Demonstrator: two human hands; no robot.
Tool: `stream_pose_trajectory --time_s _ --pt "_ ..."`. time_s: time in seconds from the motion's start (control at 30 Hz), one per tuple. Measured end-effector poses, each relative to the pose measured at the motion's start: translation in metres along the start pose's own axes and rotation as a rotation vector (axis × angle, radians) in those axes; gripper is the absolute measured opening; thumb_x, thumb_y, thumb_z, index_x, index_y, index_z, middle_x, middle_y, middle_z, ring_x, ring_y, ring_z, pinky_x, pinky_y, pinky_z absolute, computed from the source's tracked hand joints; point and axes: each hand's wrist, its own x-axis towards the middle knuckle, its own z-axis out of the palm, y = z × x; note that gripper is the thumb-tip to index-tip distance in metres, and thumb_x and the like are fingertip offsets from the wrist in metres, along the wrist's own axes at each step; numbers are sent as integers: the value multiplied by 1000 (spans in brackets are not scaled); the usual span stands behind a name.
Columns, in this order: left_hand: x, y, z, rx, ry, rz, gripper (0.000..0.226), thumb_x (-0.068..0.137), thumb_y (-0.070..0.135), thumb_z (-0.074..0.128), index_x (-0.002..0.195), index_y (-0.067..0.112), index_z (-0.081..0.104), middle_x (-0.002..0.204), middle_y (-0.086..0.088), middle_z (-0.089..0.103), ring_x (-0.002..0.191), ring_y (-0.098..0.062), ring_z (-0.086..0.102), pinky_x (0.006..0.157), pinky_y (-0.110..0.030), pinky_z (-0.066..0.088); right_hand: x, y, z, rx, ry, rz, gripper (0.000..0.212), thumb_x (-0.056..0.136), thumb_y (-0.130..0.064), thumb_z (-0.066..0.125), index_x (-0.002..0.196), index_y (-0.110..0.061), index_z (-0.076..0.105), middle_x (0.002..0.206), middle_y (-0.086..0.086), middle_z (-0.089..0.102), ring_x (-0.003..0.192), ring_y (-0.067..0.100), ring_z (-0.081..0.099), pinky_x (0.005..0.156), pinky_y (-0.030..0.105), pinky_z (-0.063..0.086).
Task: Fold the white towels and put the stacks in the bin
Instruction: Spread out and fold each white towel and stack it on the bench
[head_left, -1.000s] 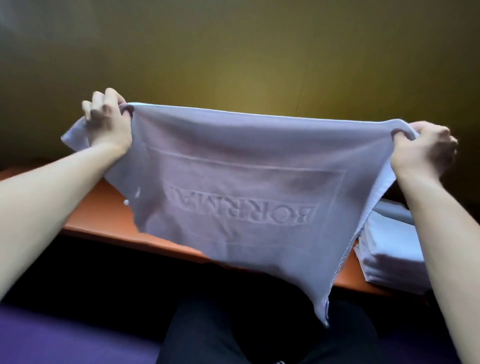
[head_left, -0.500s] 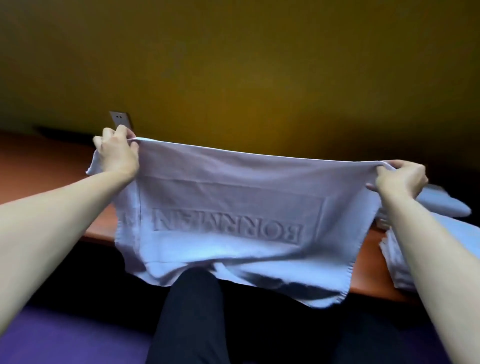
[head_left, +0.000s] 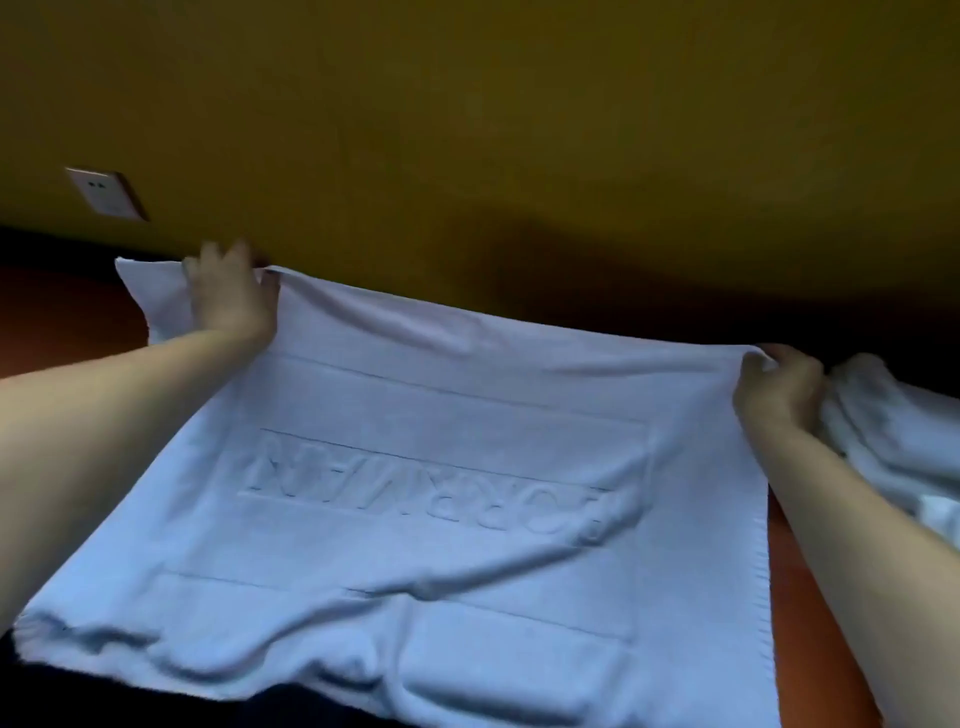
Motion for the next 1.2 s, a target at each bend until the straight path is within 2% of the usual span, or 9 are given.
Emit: stream_pose_trajectory --time_s 0.17,0.27,0.37,0.43,0.57,0.7,0.9,1.03,1.2 --pt "20 3 64 12 -90 110 28 100 28 58 111 5 69 113 -24 66 107 -46 54 93 -52 44 25 23 42 18 -35 -19 26 102 -17 52 120 -8 69 125 20 66 116 38 61 96 38 49" --pt "14 4 85 -14 -112 88 32 98 28 63 117 3 65 128 -25 57 120 -47 46 102 -54 41 31 35 51 -29 -79 -40 27 103 -15 52 124 -5 67 131 19 62 122 37 57 92 30 41" --pt "1 10 92 45 -180 82 59 92 30 72 141 8 46 157 -25 25 142 -47 24 112 -59 30 30 53 58 -160 -155 -167 44 100 -17 58 143 -9 50 149 16 45 134 35 47 107 39 40" --pt "-14 13 93 172 -250 107 73 90 30 72 151 15 34 164 -20 11 150 -43 12 114 -64 22 20 66 56 -271 -212 -292 54 98 -18 61 148 -14 41 154 15 36 138 35 42 111 46 40" --pt "-75 19 92 214 -426 176 61 96 37 61 150 18 39 161 -18 26 143 -42 30 113 -60 29 -24 85 49 -467 -308 -471 57 92 -20 62 147 -16 44 154 16 39 137 39 42 108 49 40" --pt "-153 15 88 164 -552 275 58 100 44 49 153 22 36 162 -14 28 145 -37 31 117 -54 27 -57 110 43 -565 -427 -531 50 96 -33 52 143 -17 51 153 13 45 137 36 45 113 48 37" --pt "-158 -35 81 174 -485 215 59 103 44 37 158 25 28 165 -12 25 150 -36 24 120 -56 19 -53 129 38 -570 -479 -515 57 101 -39 48 153 -16 40 158 13 39 144 33 37 119 44 30" --pt "-120 -49 91 220 -480 141 73 92 54 16 160 27 20 167 -11 17 152 -37 17 121 -56 14 -35 118 68 -601 -437 -476 73 93 -55 27 154 -16 37 160 17 34 145 37 35 118 52 26" --pt "-67 -45 125 248 -419 56 70 94 55 19 160 31 17 168 -9 14 152 -37 16 119 -62 11 3 115 107 -622 -349 -461 80 87 -62 24 155 -20 31 158 17 34 146 33 31 116 57 22"
